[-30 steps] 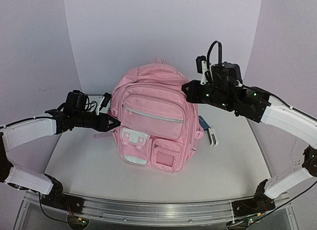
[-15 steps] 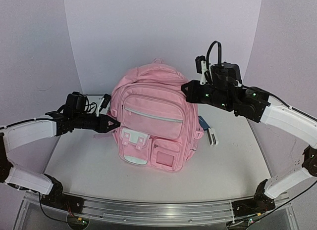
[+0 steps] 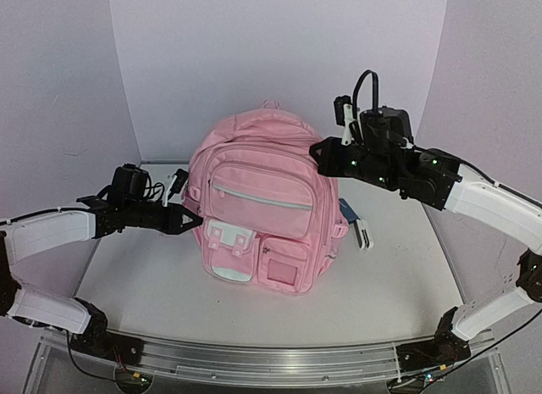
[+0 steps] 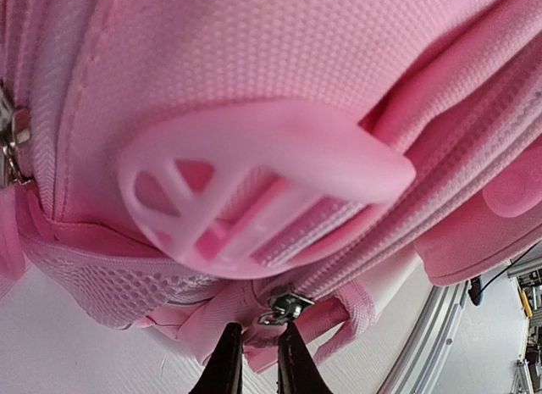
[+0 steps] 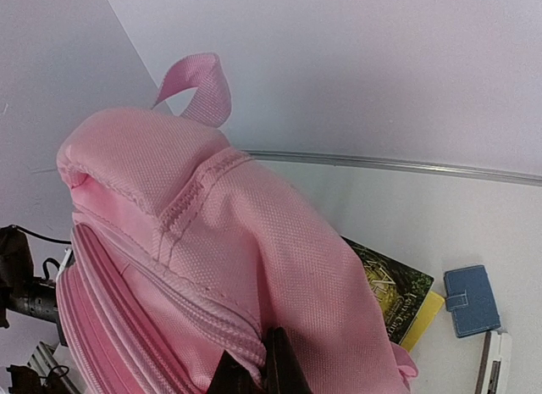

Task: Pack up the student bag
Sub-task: Unzip the student bag at the center of the board.

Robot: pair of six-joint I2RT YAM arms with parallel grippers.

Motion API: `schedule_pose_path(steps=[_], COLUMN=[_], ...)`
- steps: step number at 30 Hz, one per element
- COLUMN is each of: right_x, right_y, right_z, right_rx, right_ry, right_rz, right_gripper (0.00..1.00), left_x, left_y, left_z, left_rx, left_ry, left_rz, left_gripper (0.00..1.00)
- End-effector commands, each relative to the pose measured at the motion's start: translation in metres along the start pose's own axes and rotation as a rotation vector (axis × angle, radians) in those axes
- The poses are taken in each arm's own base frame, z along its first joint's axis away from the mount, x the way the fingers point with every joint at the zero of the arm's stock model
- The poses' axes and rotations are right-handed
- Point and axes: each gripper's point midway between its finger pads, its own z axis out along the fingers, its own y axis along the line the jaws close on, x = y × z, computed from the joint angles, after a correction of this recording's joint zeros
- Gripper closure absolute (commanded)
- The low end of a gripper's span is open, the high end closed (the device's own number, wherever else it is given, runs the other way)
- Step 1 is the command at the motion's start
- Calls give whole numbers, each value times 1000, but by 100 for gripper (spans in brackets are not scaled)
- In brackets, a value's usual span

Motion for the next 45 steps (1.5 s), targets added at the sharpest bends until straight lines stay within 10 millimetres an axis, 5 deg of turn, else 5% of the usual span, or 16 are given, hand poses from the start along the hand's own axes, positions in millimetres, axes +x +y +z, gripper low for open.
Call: schedule_pose_path(steps=[1,4,18,30,35,45], right_x=[-3,-3,-2,-1,-1,1], right_y=[-7,-7,-3,3,5,8], right_z=[2,3,6,7,9,17], right_rx=[28,28,14,-15,-22,-24], right_ry=[-10,-9,1,12,15,24], right_rz=[-7,-7,-22,-25,-31,-23], right_gripper=[100,100,100,100,100,100], left_x=[-7,-15,-56,-101,-107,-76], left_y=[-4,-10,-48,-74,-70,-35], left_z=[-12,-20,-53,-58,-56,-54], left_rx=[-14,-12,52,140,113,50], left_ry=[-34,-57,-129,-189,-172,-289], left_rz=[6,18,75,148,146,-248], left_gripper=[93,100,100,100,99,63])
